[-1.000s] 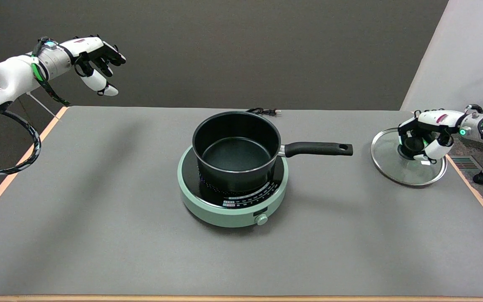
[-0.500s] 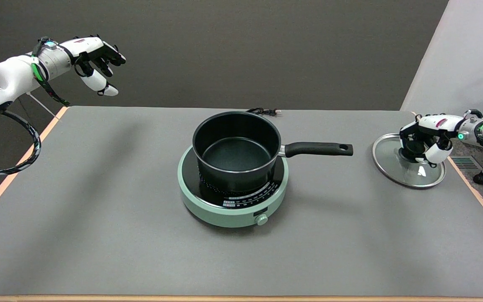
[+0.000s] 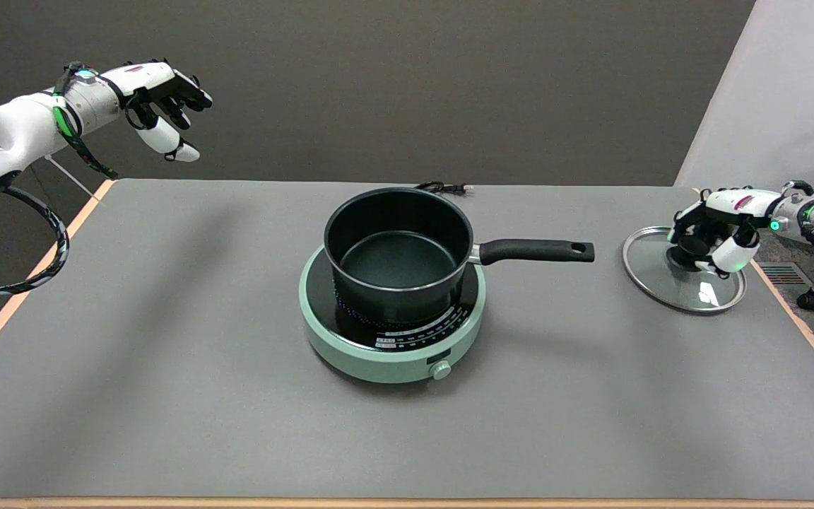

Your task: Place the pot lid onto the table.

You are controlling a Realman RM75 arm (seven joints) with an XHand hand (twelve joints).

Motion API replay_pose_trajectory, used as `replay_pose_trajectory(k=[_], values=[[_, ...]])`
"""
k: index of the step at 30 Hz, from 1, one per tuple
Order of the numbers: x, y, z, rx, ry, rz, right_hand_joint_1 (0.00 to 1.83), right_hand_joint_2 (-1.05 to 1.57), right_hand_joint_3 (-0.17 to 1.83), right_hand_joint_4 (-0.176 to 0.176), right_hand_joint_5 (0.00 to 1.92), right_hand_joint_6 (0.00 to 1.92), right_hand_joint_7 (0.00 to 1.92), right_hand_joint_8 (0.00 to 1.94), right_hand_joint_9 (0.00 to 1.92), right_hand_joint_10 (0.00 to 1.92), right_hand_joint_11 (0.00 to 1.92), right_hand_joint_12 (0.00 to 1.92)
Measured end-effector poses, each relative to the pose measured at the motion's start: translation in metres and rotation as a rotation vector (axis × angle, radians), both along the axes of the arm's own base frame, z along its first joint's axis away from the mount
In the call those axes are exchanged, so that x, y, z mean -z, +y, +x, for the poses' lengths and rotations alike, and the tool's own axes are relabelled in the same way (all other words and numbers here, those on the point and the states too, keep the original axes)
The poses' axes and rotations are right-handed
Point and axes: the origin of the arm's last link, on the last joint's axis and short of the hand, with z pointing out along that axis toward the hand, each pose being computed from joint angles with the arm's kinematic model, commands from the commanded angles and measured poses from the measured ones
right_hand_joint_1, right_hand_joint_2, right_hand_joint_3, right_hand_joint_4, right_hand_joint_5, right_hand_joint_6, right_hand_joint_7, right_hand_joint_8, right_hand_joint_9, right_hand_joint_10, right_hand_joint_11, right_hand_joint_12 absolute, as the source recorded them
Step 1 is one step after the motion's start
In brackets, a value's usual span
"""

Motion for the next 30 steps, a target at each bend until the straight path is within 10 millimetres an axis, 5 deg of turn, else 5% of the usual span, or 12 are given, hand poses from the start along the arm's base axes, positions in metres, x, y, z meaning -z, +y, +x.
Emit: replay_pose_trajectory(k=[4, 16, 23, 30], values=[[0.0, -0.002, 0.002, -0.009, 0.0, 0.0, 0.95, 0.32, 1.02, 0.056, 0.24, 0.18, 0.11, 0.14, 0.08, 0.18, 0.2, 0.6], [0.0, -0.01, 0.02, -0.077, -0.026, -0.002, 0.72, 0.26, 0.79, 0.004, 0.08, 0.23, 0.0, 0.0, 0.0, 0.08, 0.07, 0.59], [0.002, -0.018, 0.042, -0.187, -0.098, -0.001, 0.45, 0.36, 0.66, 0.029, 0.1, 0.14, 0.01, 0.15, 0.0, 0.21, 0.1, 0.56], [0.009, -0.023, 0.064, -0.342, -0.264, -0.008, 0.3, 0.4, 0.88, 0.054, 0.18, 0.28, 0.06, 0.21, 0.03, 0.24, 0.05, 0.6]])
